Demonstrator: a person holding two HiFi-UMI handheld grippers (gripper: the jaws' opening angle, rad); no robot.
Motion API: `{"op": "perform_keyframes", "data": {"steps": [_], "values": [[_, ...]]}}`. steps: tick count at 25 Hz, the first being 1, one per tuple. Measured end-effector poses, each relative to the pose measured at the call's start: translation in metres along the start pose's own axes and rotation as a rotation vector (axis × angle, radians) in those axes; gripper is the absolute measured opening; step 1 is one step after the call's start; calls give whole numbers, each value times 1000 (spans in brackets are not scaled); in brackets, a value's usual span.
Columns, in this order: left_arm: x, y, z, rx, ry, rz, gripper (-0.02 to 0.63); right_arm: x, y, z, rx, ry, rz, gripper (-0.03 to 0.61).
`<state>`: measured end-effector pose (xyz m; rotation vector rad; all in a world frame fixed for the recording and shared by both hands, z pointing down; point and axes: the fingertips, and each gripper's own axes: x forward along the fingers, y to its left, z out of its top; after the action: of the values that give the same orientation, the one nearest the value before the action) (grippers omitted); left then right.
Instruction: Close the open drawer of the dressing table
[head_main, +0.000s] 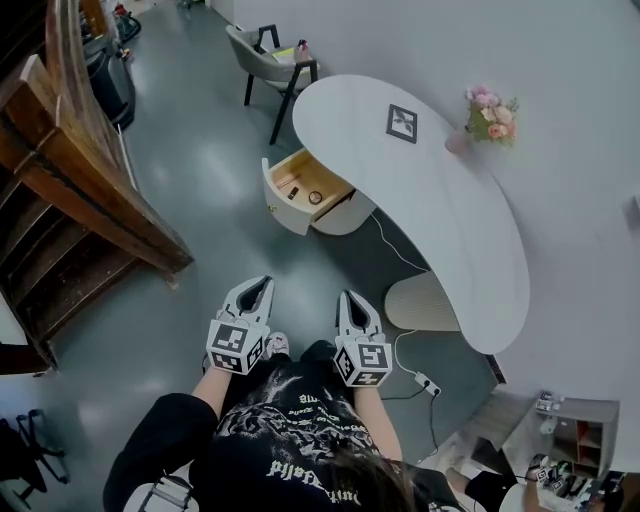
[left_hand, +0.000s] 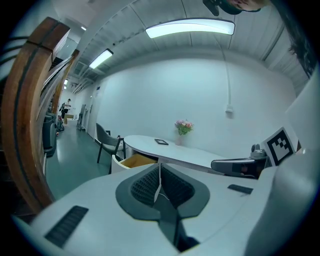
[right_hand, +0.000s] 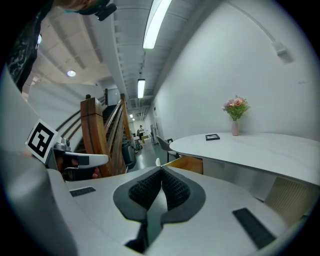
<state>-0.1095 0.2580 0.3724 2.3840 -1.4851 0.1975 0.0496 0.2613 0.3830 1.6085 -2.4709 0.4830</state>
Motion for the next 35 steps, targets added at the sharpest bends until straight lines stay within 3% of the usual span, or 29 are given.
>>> {"op": "perform_keyframes", "data": {"steps": [12,35], "values": [[23,13,-12,-24,31,72,28,35,-19,0,-8,25,60,26],[204,58,36,-96,57,281,28,226,-119,60,-56,113,278,26]]}}
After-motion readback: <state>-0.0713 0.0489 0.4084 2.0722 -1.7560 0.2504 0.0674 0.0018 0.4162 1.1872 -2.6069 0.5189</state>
